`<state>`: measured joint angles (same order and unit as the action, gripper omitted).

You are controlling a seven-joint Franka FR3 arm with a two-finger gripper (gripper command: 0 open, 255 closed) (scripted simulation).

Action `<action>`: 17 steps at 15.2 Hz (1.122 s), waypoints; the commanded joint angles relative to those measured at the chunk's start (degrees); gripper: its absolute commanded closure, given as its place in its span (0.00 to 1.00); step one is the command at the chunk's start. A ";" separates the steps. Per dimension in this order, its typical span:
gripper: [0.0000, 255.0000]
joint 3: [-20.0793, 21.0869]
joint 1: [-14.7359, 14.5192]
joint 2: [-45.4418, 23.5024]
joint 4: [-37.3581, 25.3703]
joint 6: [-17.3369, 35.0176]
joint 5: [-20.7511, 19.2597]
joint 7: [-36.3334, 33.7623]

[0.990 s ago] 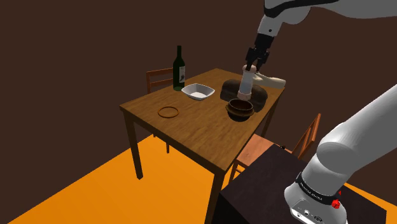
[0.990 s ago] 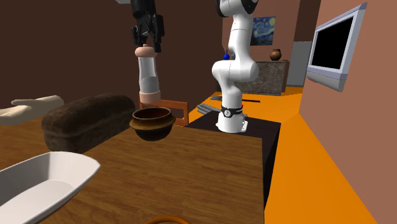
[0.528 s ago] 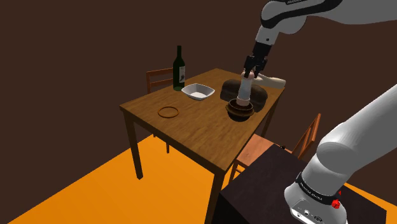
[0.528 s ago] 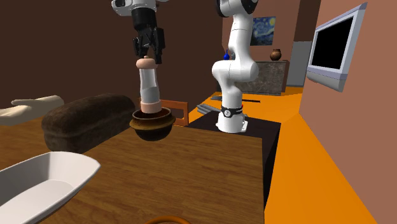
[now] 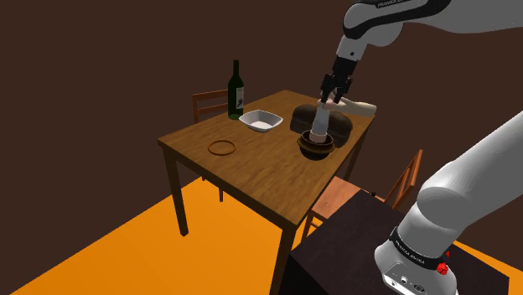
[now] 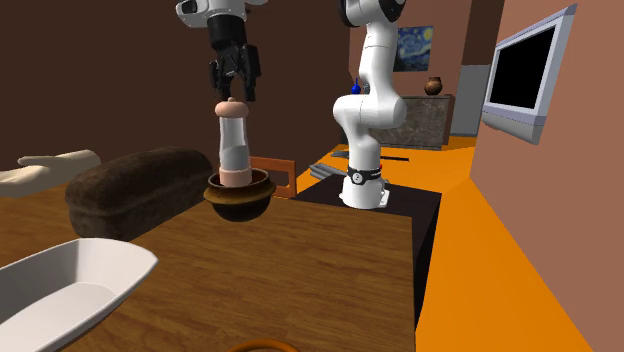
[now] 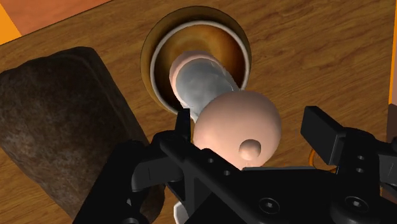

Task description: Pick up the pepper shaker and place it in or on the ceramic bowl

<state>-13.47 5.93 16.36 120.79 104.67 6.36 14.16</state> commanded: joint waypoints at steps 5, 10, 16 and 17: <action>0.00 0.00 0.00 0.00 0.00 0.01 0.00 0.00; 0.00 -0.50 0.24 -0.17 -7.41 -7.28 -0.25 -0.09; 0.00 -0.50 0.24 -0.17 -7.41 -7.28 -0.25 -0.09; 0.00 -0.50 0.24 -0.17 -7.41 -7.28 -0.25 -0.09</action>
